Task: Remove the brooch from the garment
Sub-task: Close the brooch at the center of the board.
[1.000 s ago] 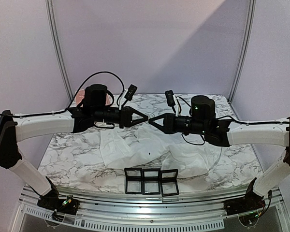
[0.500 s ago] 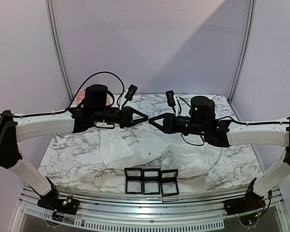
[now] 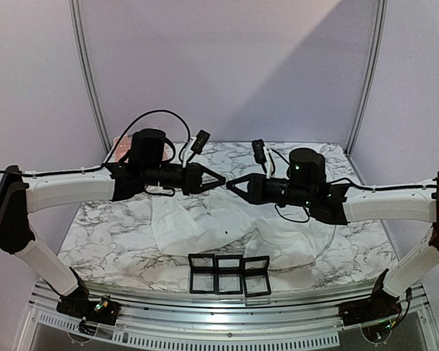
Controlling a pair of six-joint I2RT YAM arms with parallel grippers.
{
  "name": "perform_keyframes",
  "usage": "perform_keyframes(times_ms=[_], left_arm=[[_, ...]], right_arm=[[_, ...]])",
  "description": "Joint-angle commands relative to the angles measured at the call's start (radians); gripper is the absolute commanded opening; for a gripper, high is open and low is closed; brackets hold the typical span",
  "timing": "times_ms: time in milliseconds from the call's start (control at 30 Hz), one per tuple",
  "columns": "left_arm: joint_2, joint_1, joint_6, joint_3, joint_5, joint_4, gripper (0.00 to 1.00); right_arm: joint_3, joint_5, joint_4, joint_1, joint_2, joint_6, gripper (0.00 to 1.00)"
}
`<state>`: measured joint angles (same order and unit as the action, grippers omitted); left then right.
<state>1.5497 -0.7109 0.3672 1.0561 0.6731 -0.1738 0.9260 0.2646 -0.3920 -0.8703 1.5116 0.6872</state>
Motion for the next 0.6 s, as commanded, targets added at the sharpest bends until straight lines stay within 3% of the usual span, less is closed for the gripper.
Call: perform_keyframes(times_ms=[0, 233, 433, 567], left_arm=[[0.006, 0.014, -0.008, 0.015, 0.002, 0.081, 0.0], [0.001, 0.014, -0.029, 0.016, -0.02, 0.103, 0.0], [-0.072, -0.003, -0.115, 0.007, -0.112, 0.147, 0.0], [-0.173, -0.056, -0.229, -0.015, -0.256, 0.219, 0.0]], right_arm=[[-0.021, -0.038, 0.018, 0.06, -0.037, -0.088, 0.21], [-0.057, -0.011, -0.02, 0.061, -0.131, -0.152, 0.43], [-0.068, -0.173, 0.082, 0.063, -0.217, -0.189, 0.55], [-0.1, -0.226, 0.126, 0.125, -0.26, -0.179, 0.61]])
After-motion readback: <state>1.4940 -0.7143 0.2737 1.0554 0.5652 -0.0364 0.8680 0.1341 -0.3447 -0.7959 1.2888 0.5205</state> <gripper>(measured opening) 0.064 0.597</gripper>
